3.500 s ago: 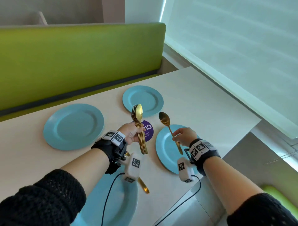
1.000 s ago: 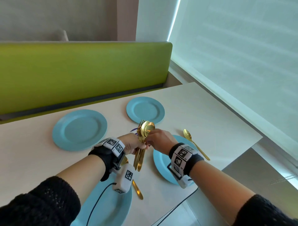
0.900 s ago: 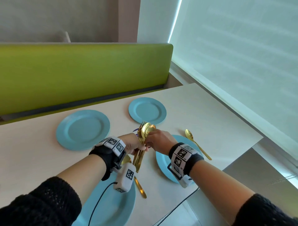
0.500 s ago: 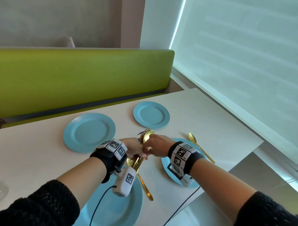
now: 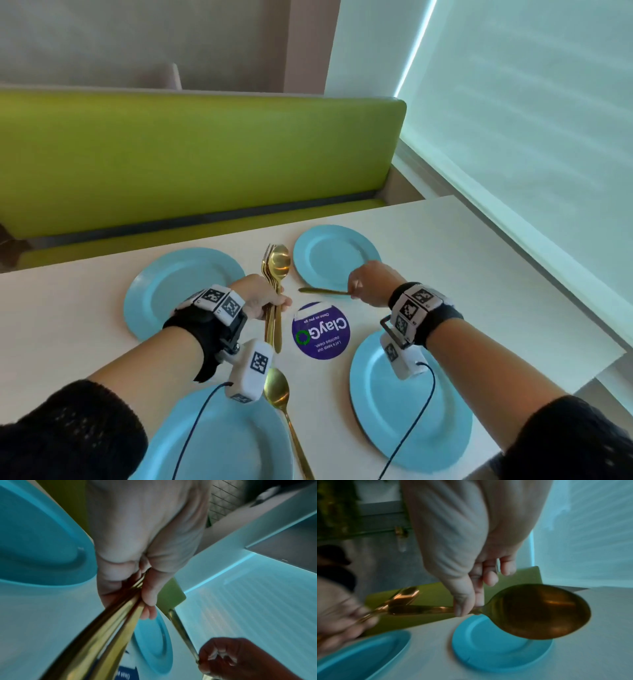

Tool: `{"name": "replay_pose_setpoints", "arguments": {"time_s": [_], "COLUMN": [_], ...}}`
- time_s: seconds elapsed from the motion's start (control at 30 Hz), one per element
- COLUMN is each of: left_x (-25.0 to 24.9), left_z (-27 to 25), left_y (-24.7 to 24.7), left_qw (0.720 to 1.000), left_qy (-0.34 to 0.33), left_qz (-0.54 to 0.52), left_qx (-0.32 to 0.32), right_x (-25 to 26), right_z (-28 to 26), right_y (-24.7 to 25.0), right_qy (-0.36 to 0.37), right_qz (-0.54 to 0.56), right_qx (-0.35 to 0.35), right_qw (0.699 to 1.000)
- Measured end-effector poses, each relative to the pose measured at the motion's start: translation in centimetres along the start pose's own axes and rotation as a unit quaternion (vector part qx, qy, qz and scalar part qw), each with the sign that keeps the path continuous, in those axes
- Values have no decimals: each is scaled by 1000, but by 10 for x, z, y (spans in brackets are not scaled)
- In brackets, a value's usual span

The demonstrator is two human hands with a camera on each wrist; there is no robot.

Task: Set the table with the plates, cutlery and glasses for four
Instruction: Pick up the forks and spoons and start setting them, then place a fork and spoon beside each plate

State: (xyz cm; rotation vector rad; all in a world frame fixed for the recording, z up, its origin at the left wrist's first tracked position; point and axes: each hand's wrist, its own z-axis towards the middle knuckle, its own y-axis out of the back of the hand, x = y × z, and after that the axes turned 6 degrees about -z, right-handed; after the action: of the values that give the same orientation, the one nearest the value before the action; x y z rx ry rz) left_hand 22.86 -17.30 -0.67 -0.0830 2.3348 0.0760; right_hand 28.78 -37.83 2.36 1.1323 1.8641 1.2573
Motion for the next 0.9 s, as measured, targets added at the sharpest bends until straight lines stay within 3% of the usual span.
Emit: {"name": "replay_pose_setpoints", "arguments": {"time_s": [0.23,0.43,0.63,0.9], "left_x": [-30,-32,-33,-34], "left_z": [50,77,96,114], "left_y": [4,-3,-2,0], "left_qw": [993,986,984,983], "left_qy": [29,60,75,66], "left_qz": [-106,-152,-160,-167], "left_qx": [-40,-16,-29,-47], "right_x": [-68,-107,-130,-137], "right_z": [97,145,172,194], "right_y": [14,-10,-29,-50], "right_qy": [-159,-257,-307,-306], "right_qz": [62,80,96,94], "right_qx": [-48,3,19,31], "right_qw": [984,963,947,947]}}
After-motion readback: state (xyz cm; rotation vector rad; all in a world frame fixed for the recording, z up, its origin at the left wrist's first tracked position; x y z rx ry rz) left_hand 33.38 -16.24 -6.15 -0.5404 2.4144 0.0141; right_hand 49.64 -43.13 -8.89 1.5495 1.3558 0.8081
